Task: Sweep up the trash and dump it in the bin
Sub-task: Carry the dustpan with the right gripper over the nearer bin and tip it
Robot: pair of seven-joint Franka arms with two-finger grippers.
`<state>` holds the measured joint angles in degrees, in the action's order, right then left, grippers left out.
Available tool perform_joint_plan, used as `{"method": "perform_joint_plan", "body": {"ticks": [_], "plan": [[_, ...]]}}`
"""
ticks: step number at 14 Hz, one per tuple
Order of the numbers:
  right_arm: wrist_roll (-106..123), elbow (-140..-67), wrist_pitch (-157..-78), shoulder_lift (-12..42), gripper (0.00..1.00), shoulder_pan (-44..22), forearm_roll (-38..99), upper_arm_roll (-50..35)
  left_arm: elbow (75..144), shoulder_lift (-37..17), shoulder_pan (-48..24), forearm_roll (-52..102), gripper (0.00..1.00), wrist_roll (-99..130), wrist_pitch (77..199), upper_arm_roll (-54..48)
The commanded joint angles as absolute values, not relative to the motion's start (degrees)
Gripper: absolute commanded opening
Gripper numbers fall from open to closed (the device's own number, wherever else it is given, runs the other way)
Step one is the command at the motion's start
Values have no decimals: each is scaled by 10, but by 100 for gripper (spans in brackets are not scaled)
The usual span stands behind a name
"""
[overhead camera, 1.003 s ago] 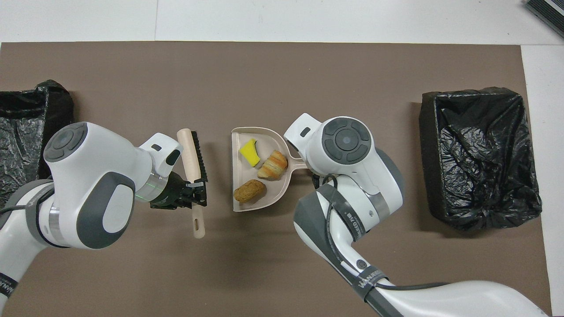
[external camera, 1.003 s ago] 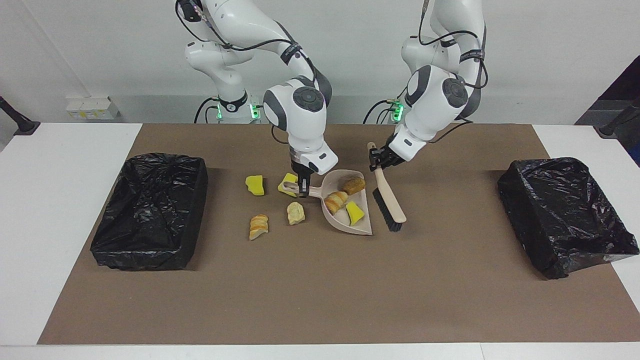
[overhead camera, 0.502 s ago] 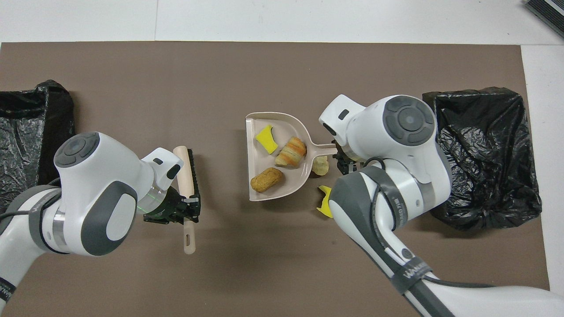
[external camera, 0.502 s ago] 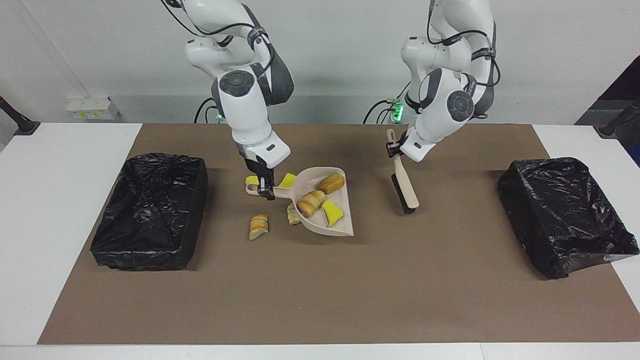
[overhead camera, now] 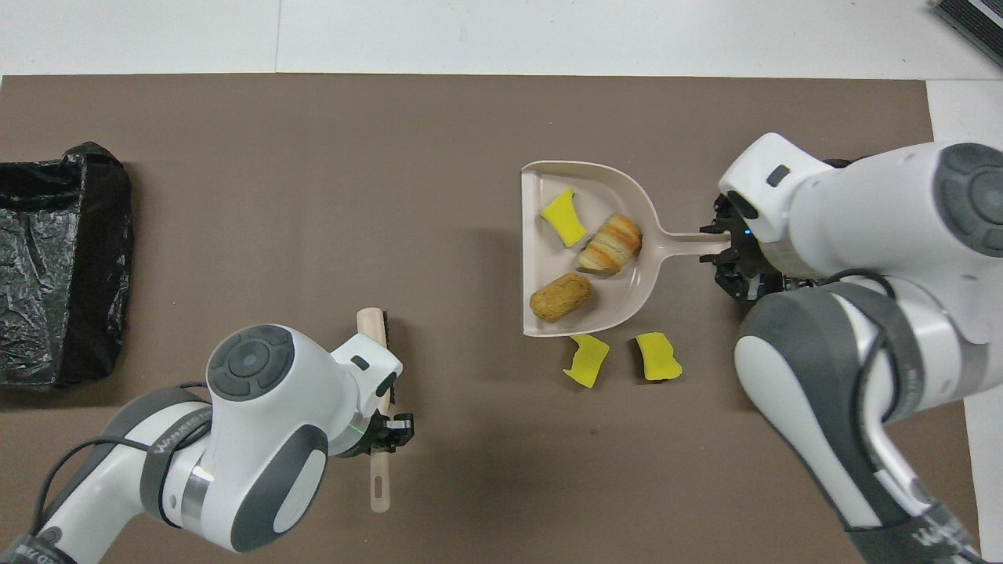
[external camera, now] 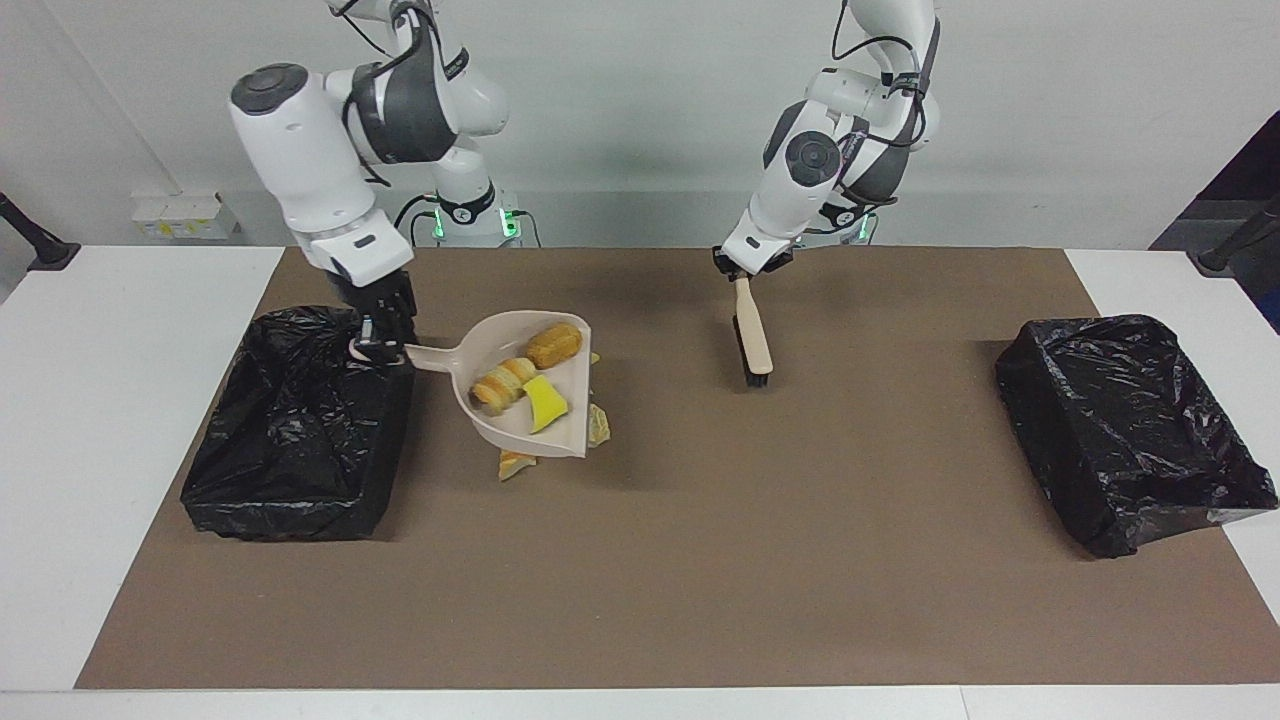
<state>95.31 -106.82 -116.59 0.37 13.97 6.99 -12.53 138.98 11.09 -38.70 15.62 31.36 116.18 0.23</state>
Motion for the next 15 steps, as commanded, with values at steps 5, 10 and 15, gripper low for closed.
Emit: {"method": "perform_joint_plan", "body": {"ticks": [5, 10, 15], "plan": [[1155, -1077, -1172, -4, 0, 312, 83, -127, 1454, 135, -434, 144, 0, 358, 1225, 4], [1153, -1071, -1209, 0, 0, 342, -23, -103, 1454, 134, -433, 144, 0, 356, 1223, 4], [967, -1082, -1188, -4, 0, 289, -229, -109, 1454, 134, -428, 144, 0, 352, 1222, 4]]}}
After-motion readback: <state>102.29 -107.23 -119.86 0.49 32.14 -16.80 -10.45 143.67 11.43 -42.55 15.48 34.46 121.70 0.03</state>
